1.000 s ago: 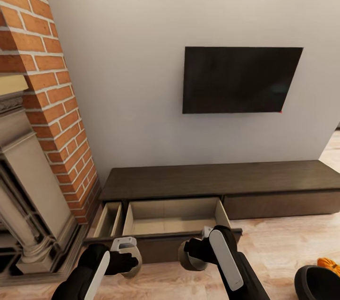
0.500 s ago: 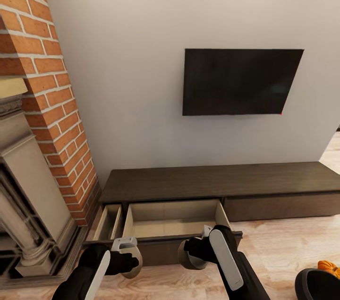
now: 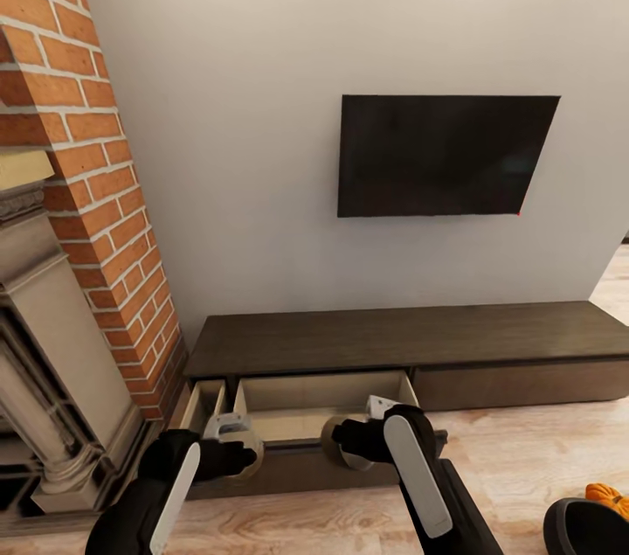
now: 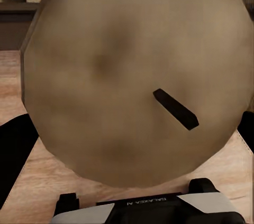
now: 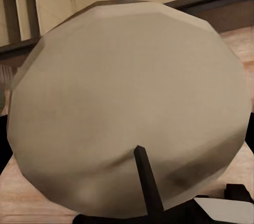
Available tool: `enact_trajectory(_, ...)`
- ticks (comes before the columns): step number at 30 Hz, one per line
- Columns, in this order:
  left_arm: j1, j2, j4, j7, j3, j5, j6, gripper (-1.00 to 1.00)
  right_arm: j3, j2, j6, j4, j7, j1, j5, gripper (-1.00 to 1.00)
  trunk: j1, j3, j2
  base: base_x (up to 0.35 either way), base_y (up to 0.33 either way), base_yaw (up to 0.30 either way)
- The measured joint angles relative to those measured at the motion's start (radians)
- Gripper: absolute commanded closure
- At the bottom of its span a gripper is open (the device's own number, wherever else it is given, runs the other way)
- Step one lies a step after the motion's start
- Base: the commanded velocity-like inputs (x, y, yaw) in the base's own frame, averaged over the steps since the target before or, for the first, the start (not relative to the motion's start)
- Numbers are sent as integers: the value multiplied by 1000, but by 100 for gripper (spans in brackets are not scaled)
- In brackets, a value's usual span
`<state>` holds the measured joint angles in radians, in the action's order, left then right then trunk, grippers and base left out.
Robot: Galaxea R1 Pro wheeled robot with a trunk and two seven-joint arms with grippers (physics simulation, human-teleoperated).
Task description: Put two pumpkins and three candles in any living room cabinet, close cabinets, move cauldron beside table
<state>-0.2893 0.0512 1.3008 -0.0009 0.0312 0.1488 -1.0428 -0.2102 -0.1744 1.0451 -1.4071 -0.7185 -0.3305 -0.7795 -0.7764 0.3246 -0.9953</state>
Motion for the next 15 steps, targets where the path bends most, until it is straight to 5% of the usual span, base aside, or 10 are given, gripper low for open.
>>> enact_trajectory(4,0,-4,10,-1,-4,-6,1,100,1,0,0,1,0,0,0,100,0,0,0,54,0,0)
enact_trajectory(15,0,-4,11,-1,-5,-5,1,100,5,0,0,1,1,0,2,100,0,0,0,288,-10,0)
